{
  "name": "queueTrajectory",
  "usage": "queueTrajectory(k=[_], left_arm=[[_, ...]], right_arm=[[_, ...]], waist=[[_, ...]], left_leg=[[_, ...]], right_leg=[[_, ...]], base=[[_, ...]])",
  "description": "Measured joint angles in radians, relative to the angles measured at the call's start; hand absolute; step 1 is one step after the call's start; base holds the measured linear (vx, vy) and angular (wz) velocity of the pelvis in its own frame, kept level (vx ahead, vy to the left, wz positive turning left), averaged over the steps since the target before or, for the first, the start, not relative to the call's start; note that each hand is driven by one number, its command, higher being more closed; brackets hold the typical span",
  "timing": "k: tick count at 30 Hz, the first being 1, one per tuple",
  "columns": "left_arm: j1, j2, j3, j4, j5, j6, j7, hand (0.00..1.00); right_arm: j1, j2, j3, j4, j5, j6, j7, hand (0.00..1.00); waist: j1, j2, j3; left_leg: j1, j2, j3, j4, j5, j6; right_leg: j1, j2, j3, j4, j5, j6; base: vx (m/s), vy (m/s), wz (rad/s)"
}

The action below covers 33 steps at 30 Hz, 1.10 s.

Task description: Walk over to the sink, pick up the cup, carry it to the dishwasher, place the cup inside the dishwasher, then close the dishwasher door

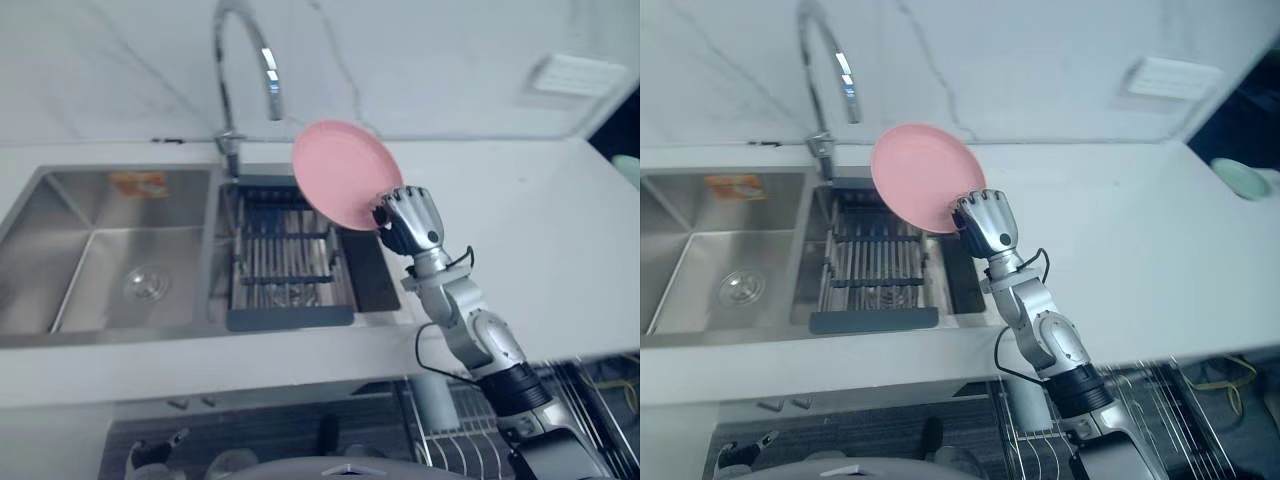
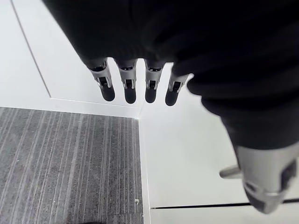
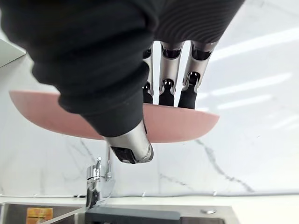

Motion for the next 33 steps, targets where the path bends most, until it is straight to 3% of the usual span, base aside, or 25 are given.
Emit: queueTrajectory(k=[1, 2, 3, 4, 5, 6, 8, 9, 10, 11, 13, 14, 15, 18, 20, 22, 23, 26, 28, 33], left_arm=[[0.020, -0.009, 0.000, 0.000, -0.008, 0.002, -0.007, 0.00], [0.026, -0.014, 0.000, 0.000, -0.013, 0.004, -0.011, 0.00], [0.025, -0.017, -0.002, -0.001, -0.032, 0.007, -0.019, 0.00], [0.012, -0.009, -0.006, -0.002, -0.032, 0.007, -0.033, 0.00], [0.001, -0.003, -0.010, -0.002, -0.033, 0.009, -0.040, 0.00], [-0.009, 0.005, -0.009, 0.012, -0.040, 0.043, -0.049, 0.00], [-0.022, 0.005, -0.012, 0.012, -0.041, 0.062, -0.084, 0.00], [-0.018, -0.003, -0.021, 0.012, -0.041, 0.076, -0.104, 0.00], [-0.014, -0.007, -0.031, 0.012, -0.042, 0.092, -0.120, 0.00], [-0.010, -0.007, -0.032, 0.010, -0.043, 0.101, -0.123, 0.00], [-0.001, -0.009, -0.030, 0.010, -0.061, 0.129, -0.125, 0.00], [0.005, -0.006, -0.030, 0.009, -0.071, 0.142, -0.129, 0.00], [0.012, 0.005, -0.027, 0.006, -0.070, 0.147, -0.139, 0.00], [0.029, 0.032, -0.006, -0.018, -0.065, 0.152, -0.163, 0.00], [0.032, 0.048, -0.006, -0.052, -0.062, 0.158, -0.171, 0.00], [0.032, 0.066, -0.006, -0.083, -0.061, 0.163, -0.192, 0.00], [0.030, 0.078, -0.006, -0.088, -0.058, 0.165, -0.204, 0.00], [0.014, 0.092, 0.002, -0.134, -0.035, 0.166, -0.243, 0.00], [-0.004, 0.102, 0.031, -0.136, -0.028, 0.183, -0.256, 0.00], [-0.017, 0.095, 0.026, -0.150, -0.027, 0.195, -0.293, 0.00]], right_arm=[[-0.010, -0.016, 0.003, -0.028, 0.000, -0.017, -0.004, 1.00], [-0.017, -0.029, 0.003, -0.043, 0.001, -0.021, -0.007, 1.00], [-0.033, -0.065, 0.002, -0.055, 0.015, -0.018, -0.017, 1.00], [-0.035, -0.076, -0.006, -0.054, 0.021, -0.003, -0.017, 1.00], [-0.035, -0.080, -0.016, -0.054, 0.021, 0.009, -0.017, 1.00], [-0.035, -0.082, -0.049, -0.055, 0.021, 0.026, -0.016, 1.00], [-0.034, -0.077, -0.085, -0.055, 0.022, 0.051, -0.014, 1.00], [-0.035, -0.075, -0.091, -0.058, 0.031, 0.049, -0.014, 1.00], [-0.035, -0.066, -0.090, -0.069, 0.037, 0.038, -0.013, 1.00], [-0.036, -0.057, -0.090, -0.074, 0.038, 0.028, -0.013, 1.00], [-0.041, -0.051, -0.087, -0.085, 0.038, -0.016, -0.014, 1.00], [-0.042, -0.050, -0.087, -0.085, 0.039, -0.037, -0.014, 1.00], [-0.051, -0.051, -0.088, -0.085, 0.042, -0.048, -0.011, 1.00], [-0.080, -0.067, -0.091, -0.084, 0.070, -0.060, 0.028, 1.00], [-0.090, -0.071, -0.108, -0.080, 0.075, -0.063, 0.049, 1.00], [-0.091, -0.071, -0.123, -0.066, 0.075, -0.060, 0.064, 1.00], [-0.091, -0.071, -0.125, -0.050, 0.075, -0.058, 0.070, 1.00], [-0.063, -0.089, -0.145, -0.033, 0.077, -0.038, 0.100, 1.00], [-0.021, -0.094, -0.218, -0.036, 0.098, -0.036, 0.107, 1.00], [0.010, -0.098, -0.280, 0.010, 0.111, -0.026, 0.107, 1.00]], waist=[[0.005, 0.020, -0.005], [0.004, 0.037, -0.005], [-0.007, 0.077, -0.007], [-0.015, 0.089, -0.007], [-0.024, 0.091, -0.006], [-0.044, 0.094, -0.006], [-0.043, 0.069, 0.013], [-0.036, 0.064, 0.017], [-0.031, 0.068, 0.021], [-0.029, 0.069, 0.024], [-0.017, 0.062, 0.022], [-0.016, 0.076, 0.022], [-0.019, 0.070, 0.018], [-0.003, 0.040, -0.001], [0.020, 0.027, -0.010], [0.029, 0.018, -0.016], [0.029, 0.017, -0.016], [0.028, 0.040, -0.028], [0.020, 0.035, -0.025], [0.018, 0.031, -0.026]], left_leg=[[-0.060, -0.015, -0.121, 0.131, -0.038, 0.006], [-0.079, -0.022, -0.176, 0.169, -0.063, -0.009], [-0.087, -0.024, -0.256, 0.193, -0.108, -0.042], [-0.083, -0.026, -0.272, 0.192, -0.135, -0.043], [-0.082, -0.034, -0.275, 0.182, -0.148, -0.039], [-0.076, -0.055, -0.269, 0.155, -0.175, -0.006], [-0.086, -0.096, -0.204, 0.167, -0.167, 0.029], [-0.077, -0.104, -0.150, 0.156, -0.156, 0.049], [-0.067, -0.091, -0.090, 0.110, -0.123, 0.078], [-0.058, -0.088, -0.058, 0.082, -0.102, 0.087], [-0.028, -0.072, 0.026, 0.008, -0.056, 0.097], [-0.023, -0.055, 0.057, -0.021, -0.036, 0.097], [-0.022, -0.037, 0.090, -0.044, -0.015, 0.096], [-0.048, -0.020, 0.166, -0.067, 0.016, 0.089], [-0.091, -0.002, 0.223, -0.068, 0.035, 0.075], [-0.123, 0.015, 0.262, -0.071, 0.061, 0.059], [-0.131, 0.023, 0.273, -0.073, 0.073, 0.049], [-0.130, 0.063, 0.235, -0.107, 0.127, -0.002], [-0.116, 0.068, 0.232, -0.173, 0.185, -0.025], [-0.067, 0.052, 0.231, -0.361, 0.320, -0.047]], right_leg=[[-0.036, 0.018, 0.080, 0.034, -0.004, 0.003], [-0.056, 0.031, 0.115, 0.055, -0.005, 0.005], [-0.106, 0.062, 0.176, 0.105, -0.004, 0.014], [-0.137, 0.069, 0.210, 0.138, -0.002, 0.026], [-0.156, 0.069, 0.229, 0.154, 0.004, 0.042], [-0.198, 0.065, 0.263, 0.178, 0.024, 0.055], [-0.215, 0.037, 0.316, 0.160, 0.035, 0.056], [-0.217, 0.008, 0.262, 0.140, 0.003, -0.017], [-0.222, -0.016, 0.172, 0.145, -0.070, -0.066], [-0.238, -0.036, 0.120, 0.178, -0.093, -0.052], [-0.271, -0.074, -0.018, 0.378, -0.116, -0.072], [-0.255, -0.085, -0.071, 0.498, -0.168, -0.068], [-0.197, -0.096, -0.119, 0.584, -0.252, -0.052], [-0.052, -0.150, -0.164, 0.606, -0.340, -0.037], [0.042, -0.193, -0.169, 0.493, -0.333, -0.037], [0.087, -0.223, -0.179, 0.344, -0.245, -0.039], [0.097, -0.231, -0.177, 0.293, -0.193, -0.021], [0.126, -0.164, -0.170, 0.184, -0.156, 0.059], [0.149, -0.139, -0.161, 0.114, -0.143, 0.087], [0.140, -0.124, -0.158, 0.079, -0.184, 0.114]], base=[[-0.10, 0.065, -1.68], [-0.15, 0.116, -2.06], [-0.17, 0.174, -1.67], [-0.19, 0.199, -1.46], [-0.21, 0.240, -0.92], [-0.24, 0.257, -0.90], [-0.27, 0.260, -0.98], [-0.29, 0.258, -1.16], [-0.35, 0.277, -1.22], [-0.28, 0.206, -1.31], [-0.20, 0.133, -1.14], [-0.21, 0.128, -1.03], [-0.20, 0.107, -0.92], [-0.12, -0.044, -0.87], [-0.16, -0.157, -1.03], [-0.15, -0.188, -0.77], [-0.16, -0.234, -0.43], [-0.16, -0.252, -0.49], [-0.15, -0.234, -0.15], [-0.17, -0.149, 0.01]])
